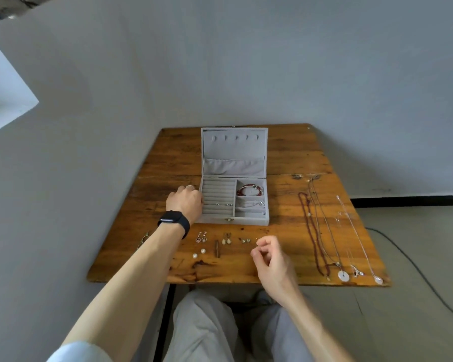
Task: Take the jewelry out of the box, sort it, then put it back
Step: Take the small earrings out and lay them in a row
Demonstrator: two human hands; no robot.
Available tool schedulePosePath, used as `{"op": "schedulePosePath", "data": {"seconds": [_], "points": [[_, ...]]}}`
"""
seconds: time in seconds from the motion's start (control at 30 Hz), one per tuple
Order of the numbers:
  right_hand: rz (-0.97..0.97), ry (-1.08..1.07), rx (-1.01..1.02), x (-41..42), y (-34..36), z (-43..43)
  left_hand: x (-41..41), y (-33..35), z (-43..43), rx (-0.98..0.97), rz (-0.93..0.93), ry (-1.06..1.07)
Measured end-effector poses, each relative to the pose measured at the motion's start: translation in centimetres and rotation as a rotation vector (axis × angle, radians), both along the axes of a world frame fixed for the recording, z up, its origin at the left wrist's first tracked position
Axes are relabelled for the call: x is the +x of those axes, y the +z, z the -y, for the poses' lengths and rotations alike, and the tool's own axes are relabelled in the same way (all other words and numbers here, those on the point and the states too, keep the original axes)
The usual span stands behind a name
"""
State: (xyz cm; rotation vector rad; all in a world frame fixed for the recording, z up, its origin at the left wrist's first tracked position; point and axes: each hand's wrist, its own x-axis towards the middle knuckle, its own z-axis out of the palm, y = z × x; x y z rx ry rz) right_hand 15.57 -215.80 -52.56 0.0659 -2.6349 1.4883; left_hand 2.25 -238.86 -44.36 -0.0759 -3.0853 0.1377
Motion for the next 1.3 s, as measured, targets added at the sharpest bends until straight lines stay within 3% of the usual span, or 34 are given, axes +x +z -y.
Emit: {"op": "schedulePosePath", "data": {"seconds": [0.1,0.27,0.4,0.73,1.0,1.3], "points": [[-0.012,0.011,0.005,0.0,-0.2,0.1,0.2,0.0,0.2,0.04,-0.02,-0.023],[-0.069,0.021,-0.014,0.1,-0.4,0.3,3.6,-0.1,0.4,0.449,-0.173,-0.04],[-0.109,0.038,0.023,0.2,-0.3,0.8,9.5,-2.2,-0.4,0.6,-0.252,-0.104],[-0.205,0.08,0.379,0.0,-1.2,4.3,14.5,-5.9,-2.0,0.396,-0.233,-0.144],[-0.077,0.069,0.209,-0.3,-1.0,4.0,14.2,-5.6,-1.6,0.455,-0.153,-0.108],[-0.137,0.03,0.263,0.0,-1.6,4.1,14.1,-5.5,-1.5,0.431,-0.151,-0.142]]}}
